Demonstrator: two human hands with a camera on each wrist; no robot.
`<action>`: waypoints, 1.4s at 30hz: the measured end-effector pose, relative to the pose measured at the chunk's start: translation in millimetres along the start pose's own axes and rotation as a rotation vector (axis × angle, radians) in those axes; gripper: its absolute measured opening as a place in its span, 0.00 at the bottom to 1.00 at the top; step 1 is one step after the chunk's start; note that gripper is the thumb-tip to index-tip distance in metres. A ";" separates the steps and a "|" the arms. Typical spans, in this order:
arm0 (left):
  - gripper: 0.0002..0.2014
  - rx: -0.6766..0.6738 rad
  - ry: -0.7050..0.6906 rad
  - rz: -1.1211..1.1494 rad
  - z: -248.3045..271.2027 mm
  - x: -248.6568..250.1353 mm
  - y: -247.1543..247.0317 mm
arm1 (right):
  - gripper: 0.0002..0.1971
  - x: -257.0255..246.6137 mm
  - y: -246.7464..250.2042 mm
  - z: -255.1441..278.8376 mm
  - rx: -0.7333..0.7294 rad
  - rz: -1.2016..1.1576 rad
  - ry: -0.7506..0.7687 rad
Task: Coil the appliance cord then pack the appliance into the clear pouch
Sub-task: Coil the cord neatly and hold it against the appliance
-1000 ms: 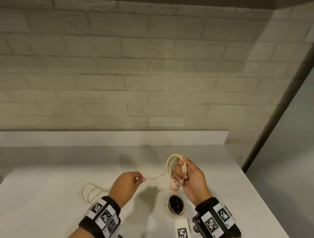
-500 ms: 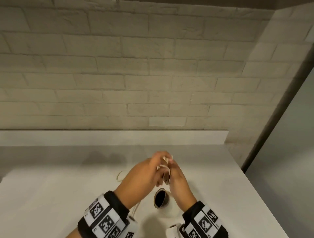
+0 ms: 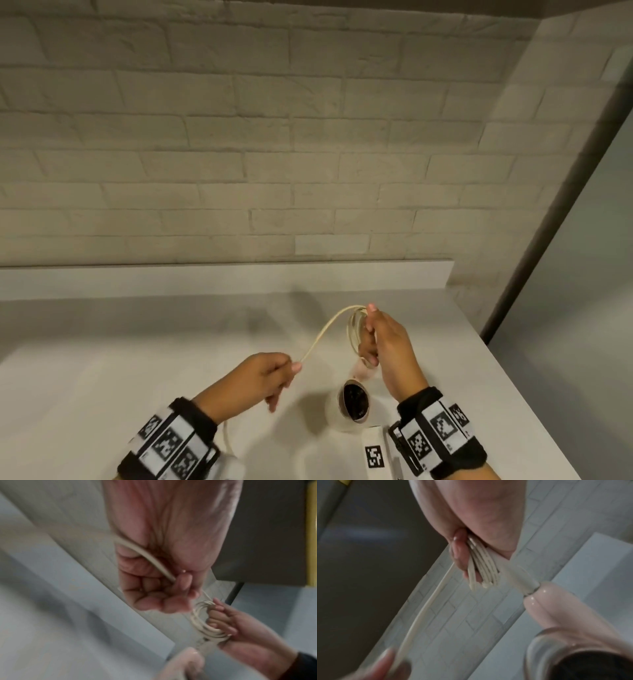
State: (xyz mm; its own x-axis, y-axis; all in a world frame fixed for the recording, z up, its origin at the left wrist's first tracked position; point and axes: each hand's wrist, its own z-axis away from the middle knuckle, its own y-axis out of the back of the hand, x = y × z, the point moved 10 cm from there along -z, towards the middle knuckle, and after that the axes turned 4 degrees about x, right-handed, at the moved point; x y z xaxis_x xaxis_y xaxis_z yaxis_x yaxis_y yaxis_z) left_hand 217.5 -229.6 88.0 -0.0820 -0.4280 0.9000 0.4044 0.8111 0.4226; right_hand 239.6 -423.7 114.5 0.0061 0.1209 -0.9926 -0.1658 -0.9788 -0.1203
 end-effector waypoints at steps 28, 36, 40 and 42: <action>0.04 0.417 -0.574 -0.991 47.2 117.5 -18.4 | 0.14 -2.5 -48.5 10.7 -0.166 -0.067 0.152; 0.13 0.602 -0.306 -0.552 2.3 124.5 52.8 | 0.17 0.6 -73.8 37.9 -0.399 0.286 0.212; 0.17 0.607 -0.247 -0.499 -7.3 118.1 54.3 | 0.16 5.5 -56.5 20.2 -0.279 0.410 0.173; 0.20 0.577 -0.229 -0.415 -13.4 103.9 54.1 | 0.21 4.5 -53.6 22.6 -0.292 0.385 0.124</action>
State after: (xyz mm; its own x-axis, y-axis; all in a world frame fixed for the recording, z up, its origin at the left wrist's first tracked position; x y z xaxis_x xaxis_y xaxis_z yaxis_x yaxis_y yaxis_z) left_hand 243.0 -235.6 203.0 -0.3369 -0.7021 0.6273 -0.2383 0.7082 0.6646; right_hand 226.2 -366.9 116.7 0.1186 -0.2616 -0.9579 0.1045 -0.9560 0.2741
